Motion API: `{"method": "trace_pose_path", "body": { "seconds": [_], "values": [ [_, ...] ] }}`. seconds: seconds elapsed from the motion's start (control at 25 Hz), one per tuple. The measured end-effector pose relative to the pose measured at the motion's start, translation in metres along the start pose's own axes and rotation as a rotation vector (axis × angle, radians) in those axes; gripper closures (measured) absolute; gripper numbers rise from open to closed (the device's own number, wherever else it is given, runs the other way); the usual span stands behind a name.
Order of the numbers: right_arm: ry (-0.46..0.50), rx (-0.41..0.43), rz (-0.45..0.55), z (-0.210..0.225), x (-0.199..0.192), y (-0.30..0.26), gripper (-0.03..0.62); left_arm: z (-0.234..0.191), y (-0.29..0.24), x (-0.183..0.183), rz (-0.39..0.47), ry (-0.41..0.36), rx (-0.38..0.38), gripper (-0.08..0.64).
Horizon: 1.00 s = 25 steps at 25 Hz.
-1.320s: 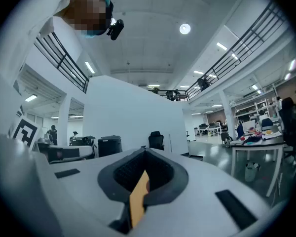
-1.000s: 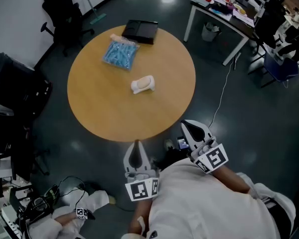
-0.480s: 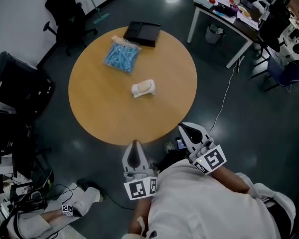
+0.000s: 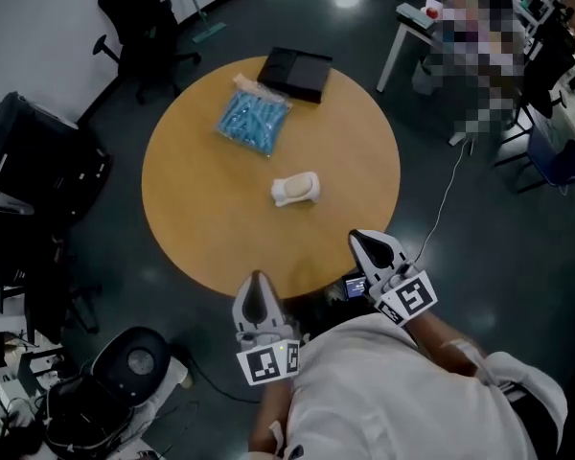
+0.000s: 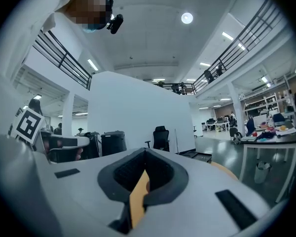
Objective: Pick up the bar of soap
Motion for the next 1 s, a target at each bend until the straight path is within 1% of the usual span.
{"method": "trace_pose_path", "body": {
  "seconds": [0.12, 0.24, 0.36, 0.48, 0.56, 0.64, 0.72, 0.76, 0.88, 1.0],
  "values": [
    [0.013, -0.020, -0.014, 0.003, -0.005, -0.033, 0.578, -0.024, -0.031, -0.002, 0.014, -0.008, -0.036, 0.554],
    [0.008, -0.062, -0.020, 0.000, -0.009, -0.059, 0.578, -0.047, -0.056, -0.004, 0.014, 0.008, -0.101, 0.553],
    [0.021, -0.087, -0.044, 0.000, -0.012, -0.086, 0.578, -0.066, -0.081, -0.006, 0.006, 0.021, -0.137, 0.554],
    [0.083, -0.075, -0.138, 0.002, -0.024, -0.106, 0.578, -0.074, -0.097, -0.006, 0.002, 0.046, -0.156, 0.554],
    [0.126, -0.044, -0.204, 0.009, -0.034, -0.120, 0.578, -0.076, -0.108, -0.008, 0.000, 0.053, -0.162, 0.554],
    [0.149, -0.017, -0.267, 0.017, -0.045, -0.132, 0.578, -0.077, -0.115, -0.012, -0.011, 0.063, -0.163, 0.554],
    [0.181, 0.009, -0.365, 0.026, -0.059, -0.143, 0.578, -0.079, -0.120, -0.015, -0.019, 0.078, -0.162, 0.554],
    [0.217, 0.027, -0.424, 0.032, -0.068, -0.151, 0.578, -0.081, -0.124, -0.017, -0.024, 0.083, -0.161, 0.554],
    [0.374, 0.069, -0.644, 0.054, -0.099, -0.175, 0.578, -0.088, -0.136, -0.026, -0.048, 0.093, -0.153, 0.554],
    [0.539, 0.118, -0.908, 0.073, -0.134, -0.194, 0.577, -0.096, -0.144, -0.037, -0.076, 0.114, -0.134, 0.554]
  ]
}}
Point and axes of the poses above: the fingertips, and each gripper's own axes: y backward along the fingers, z to its right, x out of its top, the point moved 4 cm from there along y, backward along the fingers, and after that the axes turned 15 degrees about -y, right-handed, at the moved point
